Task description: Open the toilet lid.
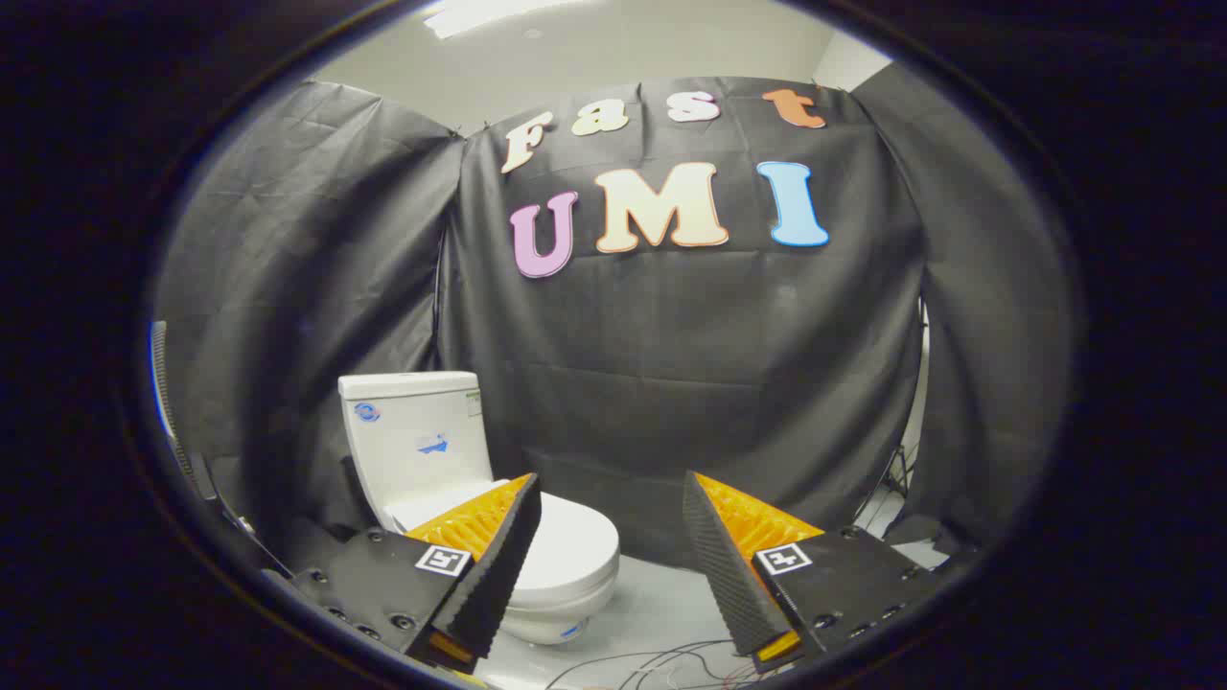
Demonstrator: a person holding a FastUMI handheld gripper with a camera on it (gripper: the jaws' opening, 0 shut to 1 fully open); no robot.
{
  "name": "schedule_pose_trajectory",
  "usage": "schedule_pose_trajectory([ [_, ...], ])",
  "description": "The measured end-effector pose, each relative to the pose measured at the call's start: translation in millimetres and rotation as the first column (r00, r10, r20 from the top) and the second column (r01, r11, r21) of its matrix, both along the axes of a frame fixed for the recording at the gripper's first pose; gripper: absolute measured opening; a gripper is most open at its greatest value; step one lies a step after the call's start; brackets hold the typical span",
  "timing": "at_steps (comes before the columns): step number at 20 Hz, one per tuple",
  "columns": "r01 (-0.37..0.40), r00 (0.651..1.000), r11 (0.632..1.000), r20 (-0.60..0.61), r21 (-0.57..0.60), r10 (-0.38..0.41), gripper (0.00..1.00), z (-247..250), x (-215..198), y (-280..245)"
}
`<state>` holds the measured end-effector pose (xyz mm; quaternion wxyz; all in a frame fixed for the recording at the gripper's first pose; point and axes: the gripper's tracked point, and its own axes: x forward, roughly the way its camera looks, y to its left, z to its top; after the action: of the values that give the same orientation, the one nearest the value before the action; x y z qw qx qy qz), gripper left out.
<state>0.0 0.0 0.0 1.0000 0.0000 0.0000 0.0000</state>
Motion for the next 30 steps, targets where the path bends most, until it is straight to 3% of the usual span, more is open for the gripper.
schedule_pose_trajectory([
  [2, 0.016, 1.000, 1.000, 0.015, -0.009, -0.016, 0.91, 12.1, -4.9, -2.3],
  [8, 0.058, 0.995, 0.998, -0.085, -0.032, -0.061, 0.91, 7.5, -24.0, -10.7],
  [22, 0.121, 0.993, 0.991, 0.006, 0.059, -0.121, 0.91, 6.4, -83.9, -23.2],
  [30, 0.136, 0.990, 0.989, 0.013, 0.060, -0.137, 0.90, 7.4, -91.4, -28.3],
])
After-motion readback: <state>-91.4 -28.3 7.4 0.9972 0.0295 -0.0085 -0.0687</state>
